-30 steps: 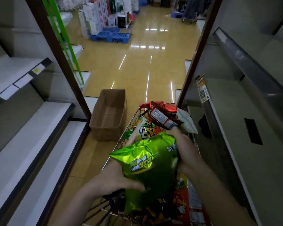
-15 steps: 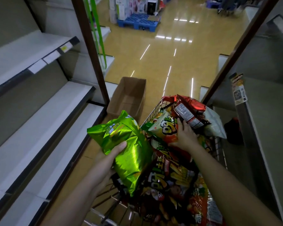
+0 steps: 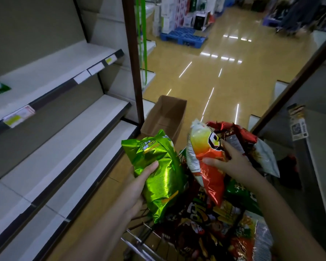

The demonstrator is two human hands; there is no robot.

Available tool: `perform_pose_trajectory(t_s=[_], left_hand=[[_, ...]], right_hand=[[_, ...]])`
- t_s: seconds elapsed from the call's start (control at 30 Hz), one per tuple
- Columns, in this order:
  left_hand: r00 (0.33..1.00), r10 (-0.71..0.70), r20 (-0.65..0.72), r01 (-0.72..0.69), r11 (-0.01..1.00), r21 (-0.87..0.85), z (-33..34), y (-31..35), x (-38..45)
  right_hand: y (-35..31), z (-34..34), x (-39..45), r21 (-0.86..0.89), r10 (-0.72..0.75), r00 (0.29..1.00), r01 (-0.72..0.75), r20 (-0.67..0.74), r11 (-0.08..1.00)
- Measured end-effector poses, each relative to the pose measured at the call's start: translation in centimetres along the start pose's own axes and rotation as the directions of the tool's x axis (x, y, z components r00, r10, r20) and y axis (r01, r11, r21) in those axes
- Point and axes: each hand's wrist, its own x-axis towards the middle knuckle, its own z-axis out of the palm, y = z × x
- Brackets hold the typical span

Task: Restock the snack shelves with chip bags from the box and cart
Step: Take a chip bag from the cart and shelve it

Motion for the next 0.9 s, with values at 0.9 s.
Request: perform_pose_trajectory(t_s=[0.9], left_hand=[[0.923,0.185,-0.337,-0.233,0.966,-0.109,-23.2,6.6,-33.0]], right_hand=[[-17.0,32.8,-15.0,0.253,-0.084,0.823,-0.074,0.561,0.965]])
